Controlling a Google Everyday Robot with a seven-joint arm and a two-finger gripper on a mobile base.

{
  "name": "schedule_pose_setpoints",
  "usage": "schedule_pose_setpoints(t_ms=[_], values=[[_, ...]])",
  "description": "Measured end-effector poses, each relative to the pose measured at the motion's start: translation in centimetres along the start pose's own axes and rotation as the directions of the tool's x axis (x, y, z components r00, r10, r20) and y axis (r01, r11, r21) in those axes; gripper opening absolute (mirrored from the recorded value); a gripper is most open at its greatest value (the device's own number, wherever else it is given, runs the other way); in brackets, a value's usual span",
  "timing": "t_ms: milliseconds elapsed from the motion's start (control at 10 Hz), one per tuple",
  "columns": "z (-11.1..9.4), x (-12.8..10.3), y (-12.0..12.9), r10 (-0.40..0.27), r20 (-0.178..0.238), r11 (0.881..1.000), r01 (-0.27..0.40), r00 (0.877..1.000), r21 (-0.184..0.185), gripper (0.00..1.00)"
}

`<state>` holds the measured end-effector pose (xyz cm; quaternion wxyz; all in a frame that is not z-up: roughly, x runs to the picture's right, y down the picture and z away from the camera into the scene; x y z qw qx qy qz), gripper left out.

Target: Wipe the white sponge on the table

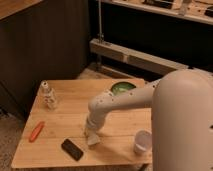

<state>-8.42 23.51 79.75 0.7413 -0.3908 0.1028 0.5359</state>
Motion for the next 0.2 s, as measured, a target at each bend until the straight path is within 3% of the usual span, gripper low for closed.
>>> schedule_pose_setpoints(t_ms=[200], values=[[0.03, -0.11, 0.18, -0.005, 0.002, 1.0, 0.005, 1.0, -0.001, 0.67]])
